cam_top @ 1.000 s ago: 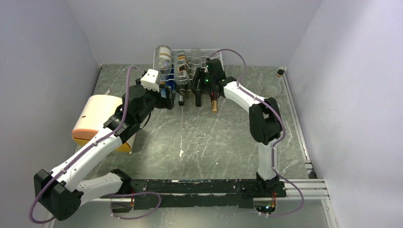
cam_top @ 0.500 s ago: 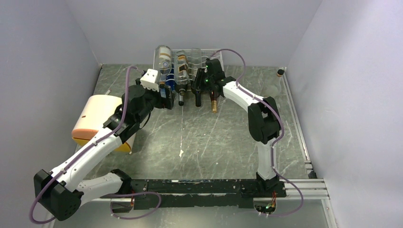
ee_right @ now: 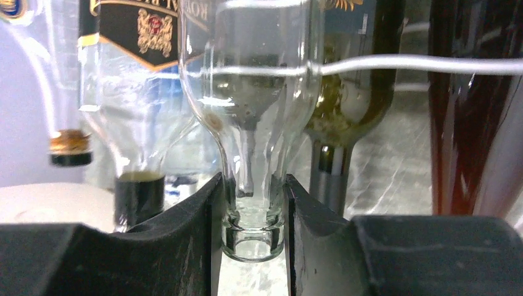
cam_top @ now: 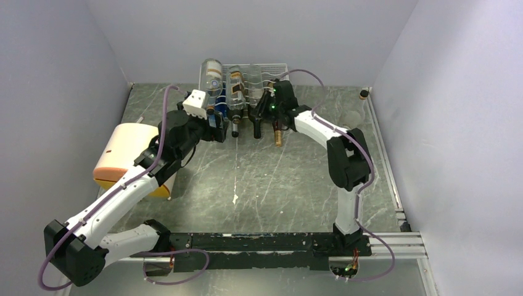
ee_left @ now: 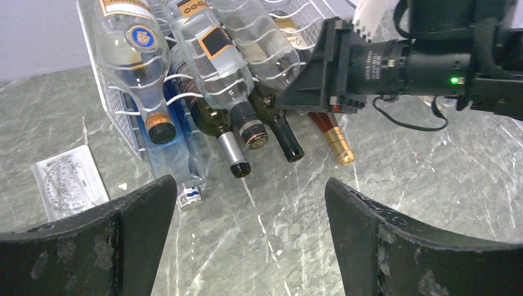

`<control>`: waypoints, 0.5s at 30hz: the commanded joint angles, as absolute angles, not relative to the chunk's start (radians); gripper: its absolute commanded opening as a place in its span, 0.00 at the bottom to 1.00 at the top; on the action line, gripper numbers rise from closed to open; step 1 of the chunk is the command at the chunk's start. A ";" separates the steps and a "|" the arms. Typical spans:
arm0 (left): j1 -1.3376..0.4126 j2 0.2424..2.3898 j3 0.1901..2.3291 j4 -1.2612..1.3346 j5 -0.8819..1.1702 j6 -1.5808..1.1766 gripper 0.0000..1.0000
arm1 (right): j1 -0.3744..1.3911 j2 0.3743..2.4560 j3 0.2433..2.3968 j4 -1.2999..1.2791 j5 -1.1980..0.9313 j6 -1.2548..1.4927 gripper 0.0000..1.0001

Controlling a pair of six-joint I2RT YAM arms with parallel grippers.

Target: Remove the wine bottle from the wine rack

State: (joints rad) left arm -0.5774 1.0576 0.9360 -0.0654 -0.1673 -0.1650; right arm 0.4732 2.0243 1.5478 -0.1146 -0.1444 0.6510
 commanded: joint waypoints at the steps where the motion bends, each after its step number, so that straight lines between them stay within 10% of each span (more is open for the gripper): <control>1: -0.569 1.060 0.973 -0.064 -0.133 -0.175 0.93 | 0.418 1.895 1.427 0.113 -0.277 0.828 0.09; 15: -0.568 1.081 0.979 -0.068 -0.101 -0.190 0.93 | 0.320 1.731 1.153 0.420 -0.462 1.089 0.00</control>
State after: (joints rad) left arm -0.5770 1.0733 0.9398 -0.0673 -0.1291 -0.1795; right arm 0.3290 1.8076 1.1713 0.2661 -0.4034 1.0302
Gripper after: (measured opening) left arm 0.934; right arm 0.371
